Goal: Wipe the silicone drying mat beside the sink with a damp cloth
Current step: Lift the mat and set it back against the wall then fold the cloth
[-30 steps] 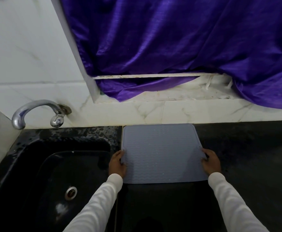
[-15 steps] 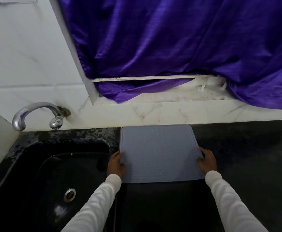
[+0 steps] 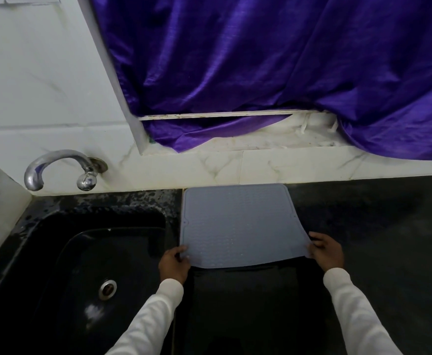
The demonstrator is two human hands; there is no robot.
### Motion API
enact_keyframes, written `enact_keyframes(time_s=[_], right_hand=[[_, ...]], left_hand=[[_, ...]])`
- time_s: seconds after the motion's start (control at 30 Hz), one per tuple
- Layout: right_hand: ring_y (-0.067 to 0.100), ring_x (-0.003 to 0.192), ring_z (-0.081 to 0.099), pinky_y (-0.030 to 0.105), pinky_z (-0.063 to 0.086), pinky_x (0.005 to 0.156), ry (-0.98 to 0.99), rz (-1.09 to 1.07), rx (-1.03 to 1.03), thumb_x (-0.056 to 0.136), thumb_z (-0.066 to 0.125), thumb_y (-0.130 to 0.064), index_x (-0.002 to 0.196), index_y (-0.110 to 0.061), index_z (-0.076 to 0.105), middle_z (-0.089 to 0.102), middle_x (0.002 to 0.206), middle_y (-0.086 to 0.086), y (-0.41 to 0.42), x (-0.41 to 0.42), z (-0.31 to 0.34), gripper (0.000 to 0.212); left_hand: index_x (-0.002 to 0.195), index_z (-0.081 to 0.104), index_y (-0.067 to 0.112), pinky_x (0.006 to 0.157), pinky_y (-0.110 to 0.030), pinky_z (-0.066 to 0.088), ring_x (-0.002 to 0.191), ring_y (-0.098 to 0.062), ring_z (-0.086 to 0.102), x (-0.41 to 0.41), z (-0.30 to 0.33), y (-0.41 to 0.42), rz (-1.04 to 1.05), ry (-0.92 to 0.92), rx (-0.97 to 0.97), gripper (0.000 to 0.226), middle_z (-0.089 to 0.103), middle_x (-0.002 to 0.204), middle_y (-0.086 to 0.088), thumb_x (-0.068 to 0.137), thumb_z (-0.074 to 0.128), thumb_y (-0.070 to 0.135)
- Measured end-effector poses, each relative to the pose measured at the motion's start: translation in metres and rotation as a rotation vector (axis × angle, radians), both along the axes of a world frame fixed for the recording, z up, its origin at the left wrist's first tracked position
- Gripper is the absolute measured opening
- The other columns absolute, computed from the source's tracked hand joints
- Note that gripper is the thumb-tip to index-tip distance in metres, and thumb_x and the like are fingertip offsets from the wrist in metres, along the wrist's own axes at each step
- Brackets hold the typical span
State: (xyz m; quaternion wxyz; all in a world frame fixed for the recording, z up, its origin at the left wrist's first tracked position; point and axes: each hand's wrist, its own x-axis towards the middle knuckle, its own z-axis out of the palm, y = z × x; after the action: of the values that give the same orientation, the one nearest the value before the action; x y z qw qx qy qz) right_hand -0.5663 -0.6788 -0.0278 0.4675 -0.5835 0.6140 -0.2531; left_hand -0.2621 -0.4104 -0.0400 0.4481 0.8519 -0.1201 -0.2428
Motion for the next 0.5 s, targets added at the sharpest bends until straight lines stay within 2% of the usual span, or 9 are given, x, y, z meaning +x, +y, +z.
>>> enact_keyframes(time_s=[0.03, 0.07, 0.13, 0.17, 0.23, 0.27, 0.33, 0.37, 0.5], right_hand=[[0.026, 0.075, 0.064, 0.018, 0.053, 0.048, 0.001, -0.024, -0.023, 0.082, 0.065, 0.011, 0.110, -0.006, 0.067, 0.066, 0.090, 0.017, -0.001, 0.001, -0.001, 0.034], [0.025, 0.072, 0.064, 0.016, 0.053, 0.047, 0.003, -0.045, -0.033, 0.081, 0.065, 0.012, 0.107, -0.007, 0.067, 0.066, 0.089, 0.016, -0.003, 0.001, -0.002, 0.032], [0.025, 0.067, 0.065, 0.018, 0.054, 0.047, -0.004, -0.084, -0.012, 0.081, 0.066, 0.011, 0.101, -0.006, 0.068, 0.067, 0.088, 0.016, -0.004, 0.000, -0.011, 0.027], [0.026, 0.066, 0.066, 0.023, 0.056, 0.049, 0.005, -0.093, 0.005, 0.080, 0.068, 0.010, 0.098, -0.007, 0.069, 0.069, 0.088, 0.017, -0.003, -0.001, -0.016, 0.025], [0.028, 0.065, 0.068, 0.040, 0.061, 0.064, 0.039, -0.099, 0.028, 0.078, 0.071, 0.006, 0.088, -0.016, 0.070, 0.072, 0.087, 0.016, -0.002, -0.005, -0.027, 0.024], [0.029, 0.066, 0.068, 0.045, 0.060, 0.071, 0.047, -0.106, 0.035, 0.077, 0.074, 0.003, 0.085, -0.018, 0.071, 0.072, 0.086, 0.014, -0.001, -0.006, -0.030, 0.023], [0.030, 0.064, 0.068, 0.045, 0.059, 0.073, 0.043, -0.105, 0.032, 0.078, 0.076, -0.002, 0.091, -0.011, 0.072, 0.072, 0.083, 0.013, 0.002, -0.007, -0.027, 0.017], [0.029, 0.062, 0.068, 0.042, 0.059, 0.072, 0.046, -0.097, 0.016, 0.078, 0.077, -0.005, 0.095, -0.007, 0.071, 0.071, 0.083, 0.012, 0.004, -0.007, -0.026, 0.018], [0.027, 0.074, 0.067, 0.038, 0.055, 0.080, 0.135, -0.013, -0.049, 0.078, 0.077, -0.009, 0.100, -0.008, 0.070, 0.069, 0.090, 0.009, 0.011, -0.012, -0.015, 0.023]], left_hand=[[0.103, 0.069, 0.009, 0.057, -0.012, 0.051, 0.067, -0.027, 0.063, -0.002, 0.005, -0.002, 0.009, 0.016, -0.010, 0.027, 0.065, 0.104, -0.013, 0.083, 0.066, -0.009], [0.104, 0.068, 0.005, 0.049, -0.008, 0.045, 0.060, -0.024, 0.059, -0.004, 0.007, -0.003, 0.014, 0.030, -0.016, 0.026, 0.065, 0.098, -0.015, 0.084, 0.064, -0.010], [0.104, 0.067, 0.005, 0.046, -0.005, 0.042, 0.055, -0.018, 0.056, -0.008, 0.010, -0.003, -0.002, 0.017, -0.023, 0.025, 0.064, 0.095, -0.016, 0.084, 0.064, -0.010], [0.104, 0.068, 0.006, 0.047, -0.005, 0.042, 0.056, -0.018, 0.057, -0.008, 0.008, -0.001, -0.017, -0.007, -0.009, 0.026, 0.064, 0.096, -0.016, 0.084, 0.065, -0.009], [0.104, 0.070, 0.010, 0.057, -0.008, 0.047, 0.067, -0.024, 0.065, -0.007, 0.005, 0.003, -0.038, -0.027, 0.019, 0.028, 0.064, 0.103, -0.013, 0.081, 0.068, -0.006], [0.104, 0.071, 0.012, 0.070, -0.017, 0.053, 0.079, -0.029, 0.068, -0.005, 0.003, 0.005, -0.056, -0.059, 0.039, 0.030, 0.063, 0.106, -0.011, 0.080, 0.071, -0.005], [0.106, 0.072, 0.014, 0.090, -0.034, 0.053, 0.095, -0.030, 0.065, -0.004, 0.000, 0.009, -0.116, -0.136, 0.078, 0.034, 0.060, 0.110, -0.008, 0.076, 0.074, -0.003], [0.107, 0.071, 0.013, 0.094, -0.038, 0.052, 0.097, -0.030, 0.064, -0.004, -0.002, 0.011, -0.142, -0.167, 0.077, 0.036, 0.059, 0.112, -0.008, 0.075, 0.075, -0.003], [0.109, 0.070, 0.014, 0.094, -0.045, 0.052, 0.103, -0.034, 0.060, -0.006, -0.009, 0.019, -0.219, -0.256, 0.093, 0.043, 0.057, 0.118, -0.011, 0.070, 0.077, -0.004]])
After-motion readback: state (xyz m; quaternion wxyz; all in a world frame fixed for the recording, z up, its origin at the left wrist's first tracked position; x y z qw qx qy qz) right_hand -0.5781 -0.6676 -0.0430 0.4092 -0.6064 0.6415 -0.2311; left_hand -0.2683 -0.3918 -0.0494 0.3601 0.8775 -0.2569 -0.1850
